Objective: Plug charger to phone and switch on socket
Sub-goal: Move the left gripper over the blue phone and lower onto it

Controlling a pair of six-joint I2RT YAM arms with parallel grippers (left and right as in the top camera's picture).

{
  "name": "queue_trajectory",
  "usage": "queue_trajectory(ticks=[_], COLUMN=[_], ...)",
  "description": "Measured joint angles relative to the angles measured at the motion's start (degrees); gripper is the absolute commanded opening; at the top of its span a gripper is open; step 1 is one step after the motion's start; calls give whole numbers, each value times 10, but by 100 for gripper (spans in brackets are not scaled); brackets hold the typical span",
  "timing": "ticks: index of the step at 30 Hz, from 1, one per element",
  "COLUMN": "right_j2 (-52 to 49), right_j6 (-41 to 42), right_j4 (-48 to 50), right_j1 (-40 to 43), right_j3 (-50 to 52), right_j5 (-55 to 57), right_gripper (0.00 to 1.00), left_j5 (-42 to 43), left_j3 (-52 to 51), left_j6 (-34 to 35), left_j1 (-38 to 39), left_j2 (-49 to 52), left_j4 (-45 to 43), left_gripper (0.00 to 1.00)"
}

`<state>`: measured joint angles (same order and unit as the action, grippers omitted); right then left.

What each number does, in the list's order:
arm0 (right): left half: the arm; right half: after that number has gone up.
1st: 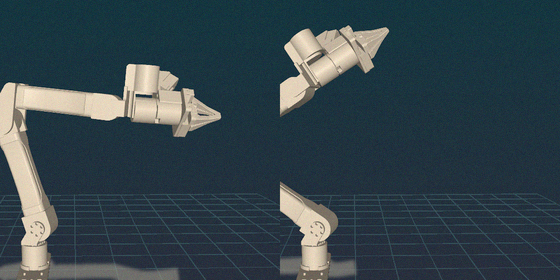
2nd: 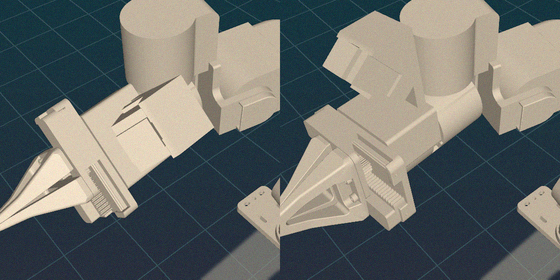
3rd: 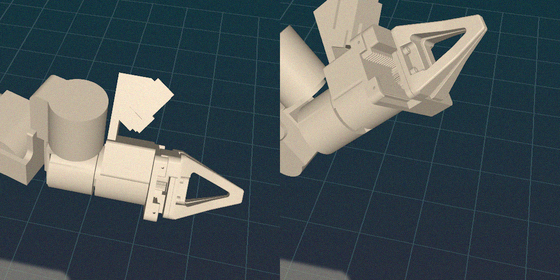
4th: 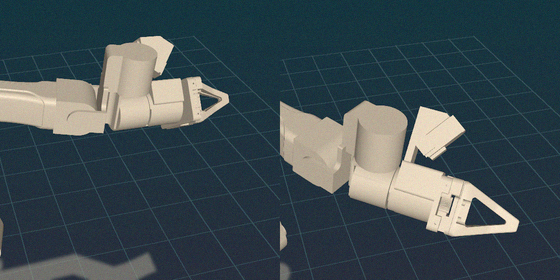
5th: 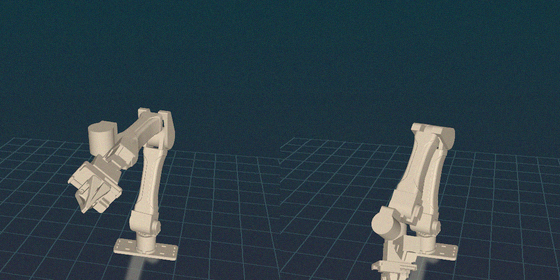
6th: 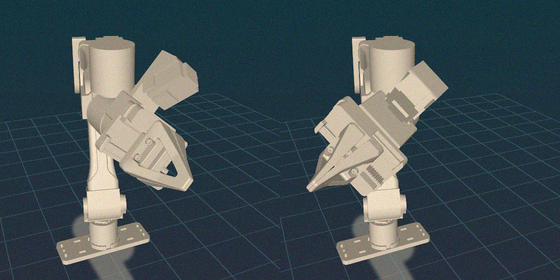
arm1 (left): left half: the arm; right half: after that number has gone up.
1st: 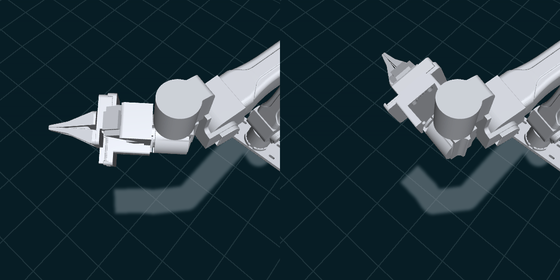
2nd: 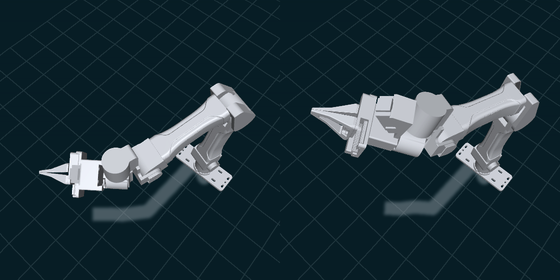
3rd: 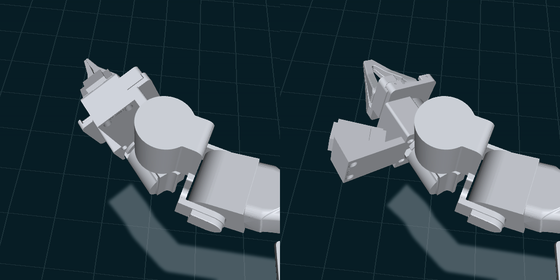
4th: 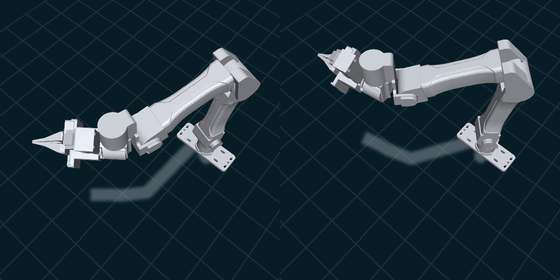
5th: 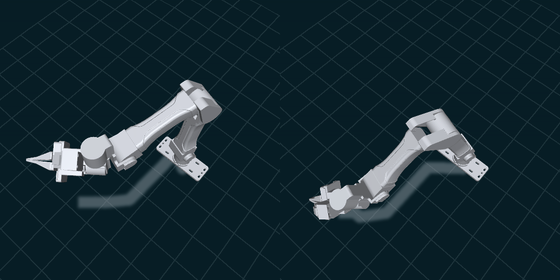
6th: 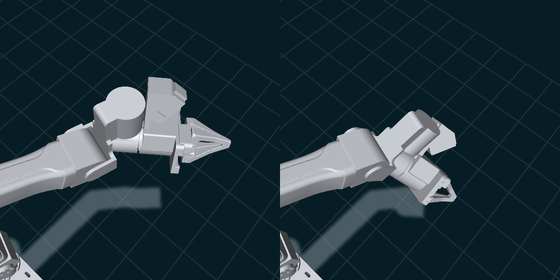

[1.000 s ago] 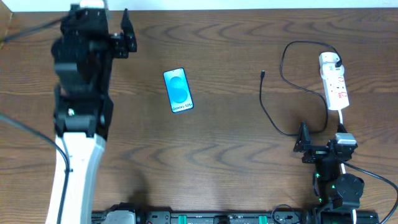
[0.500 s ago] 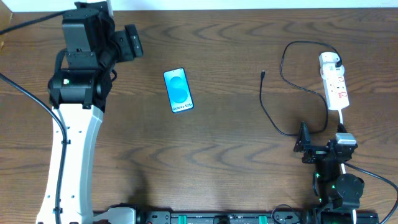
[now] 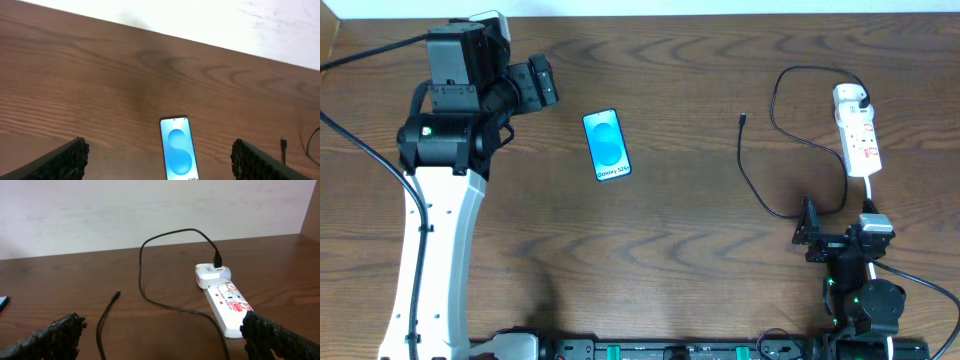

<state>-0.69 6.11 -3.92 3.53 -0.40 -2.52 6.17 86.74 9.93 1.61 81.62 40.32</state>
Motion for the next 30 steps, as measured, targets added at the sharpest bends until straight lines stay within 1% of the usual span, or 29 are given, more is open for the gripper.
queue_trajectory(ticks=[5,9,13,14,18,23,30], right_j2=[0,0,0,0,0,0,0], right_j6=[0,0,0,0,0,0,0], right_j4=[0,0,0,0,0,0,0], right_j1=[0,0,0,0,0,0,0], right_j3=[0,0,0,0,0,0,0], right_j5=[0,0,0,0,0,0,0], right_gripper=[99,99,99,99,99,99,99], left_j5=[-9,-50,-96,-101,-97,-78,-72], left_j3=[0,2,3,3,3,3,3], left_j6=[33,63,114,129,167,171,170], left_j1=[15,54,90,94,94,94,98], left_j2=[4,28,75,87,129,180,249], left_j4=[0,0,1,3,3,14,17], left_gripper=[91,91,91,98,98,98,98])
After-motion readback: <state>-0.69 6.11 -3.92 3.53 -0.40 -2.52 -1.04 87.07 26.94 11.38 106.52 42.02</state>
